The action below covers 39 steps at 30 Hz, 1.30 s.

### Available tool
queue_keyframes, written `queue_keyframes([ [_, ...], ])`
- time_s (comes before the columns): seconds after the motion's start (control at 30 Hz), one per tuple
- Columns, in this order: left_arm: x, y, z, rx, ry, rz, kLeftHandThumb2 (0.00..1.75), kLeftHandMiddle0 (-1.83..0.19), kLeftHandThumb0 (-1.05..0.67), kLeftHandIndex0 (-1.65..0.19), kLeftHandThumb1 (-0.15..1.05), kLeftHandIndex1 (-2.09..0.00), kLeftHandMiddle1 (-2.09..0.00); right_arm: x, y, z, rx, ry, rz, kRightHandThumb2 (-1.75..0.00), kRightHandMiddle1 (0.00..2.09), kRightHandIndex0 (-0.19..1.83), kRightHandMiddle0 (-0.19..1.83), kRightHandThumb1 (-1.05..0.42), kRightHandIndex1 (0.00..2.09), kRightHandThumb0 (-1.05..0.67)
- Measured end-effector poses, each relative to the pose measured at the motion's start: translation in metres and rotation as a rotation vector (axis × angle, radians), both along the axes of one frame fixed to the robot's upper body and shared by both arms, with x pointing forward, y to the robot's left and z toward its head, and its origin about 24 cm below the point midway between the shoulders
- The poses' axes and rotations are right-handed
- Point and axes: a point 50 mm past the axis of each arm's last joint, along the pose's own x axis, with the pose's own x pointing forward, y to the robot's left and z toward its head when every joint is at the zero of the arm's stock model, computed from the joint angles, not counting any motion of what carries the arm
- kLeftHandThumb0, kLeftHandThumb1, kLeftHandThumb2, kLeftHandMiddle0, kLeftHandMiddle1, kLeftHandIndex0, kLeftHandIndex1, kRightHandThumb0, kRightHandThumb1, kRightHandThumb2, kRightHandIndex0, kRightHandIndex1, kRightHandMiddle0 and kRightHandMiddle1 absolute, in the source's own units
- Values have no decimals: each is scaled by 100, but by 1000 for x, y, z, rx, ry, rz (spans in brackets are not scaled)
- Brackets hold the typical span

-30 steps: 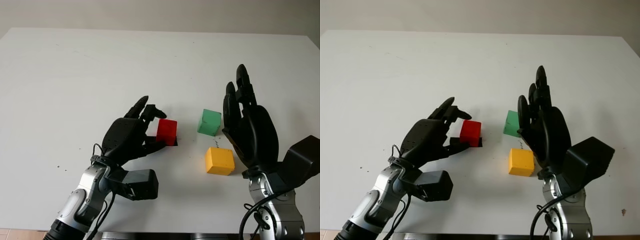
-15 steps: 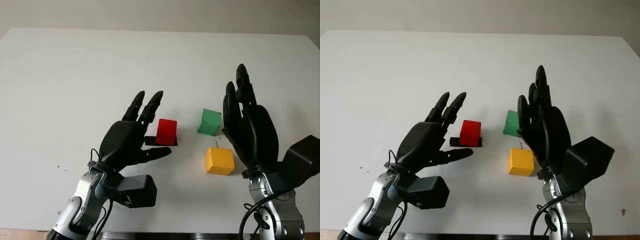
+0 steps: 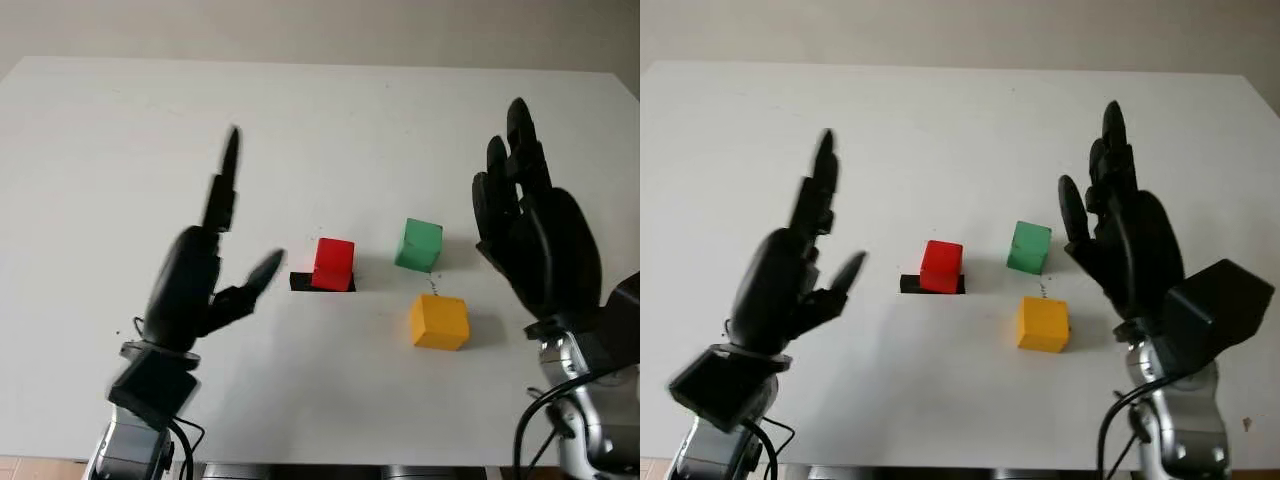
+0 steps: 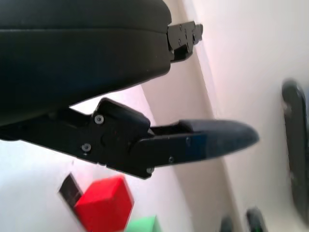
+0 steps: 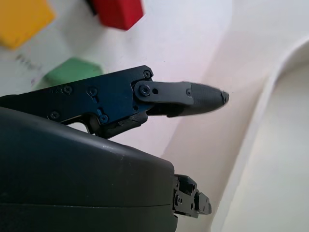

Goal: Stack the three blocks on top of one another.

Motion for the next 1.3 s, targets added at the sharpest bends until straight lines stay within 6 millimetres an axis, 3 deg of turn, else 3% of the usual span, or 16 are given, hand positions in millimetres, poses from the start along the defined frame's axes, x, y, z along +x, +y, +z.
queue_keyframes([
  [0.23, 4, 23, -9, -116, 79, 42, 69, 19, -70, 19, 105, 0, 0, 4, -21, 41, -459, 46, 112, -4, 13, -11, 18, -91, 5, -57],
  [0.47, 3, 26, -9, -143, 71, 90, 64, 18, -65, 18, 105, -2, -3, 7, -6, 84, -938, 60, 264, -4, 10, -6, 27, -84, 7, -50],
  [0.73, 3, 29, -10, -112, 79, 152, 57, 16, -64, 17, 105, -4, -5, 0, 21, 69, -1383, -167, 466, -5, 10, -4, 35, -82, 6, -45],
  [0.93, 5, 29, -12, -99, 91, 147, 57, 17, -66, 18, 105, -4, -5, -9, 29, 57, -1504, -354, 618, -8, 11, 6, 47, -96, 9, -22],
  [1.3, 6, 29, -15, -62, 115, 161, 59, 19, -66, 19, 105, -3, -5, -17, 33, 43, -1569, -489, 766, -5, 9, 7, 53, -89, 6, -18],
])
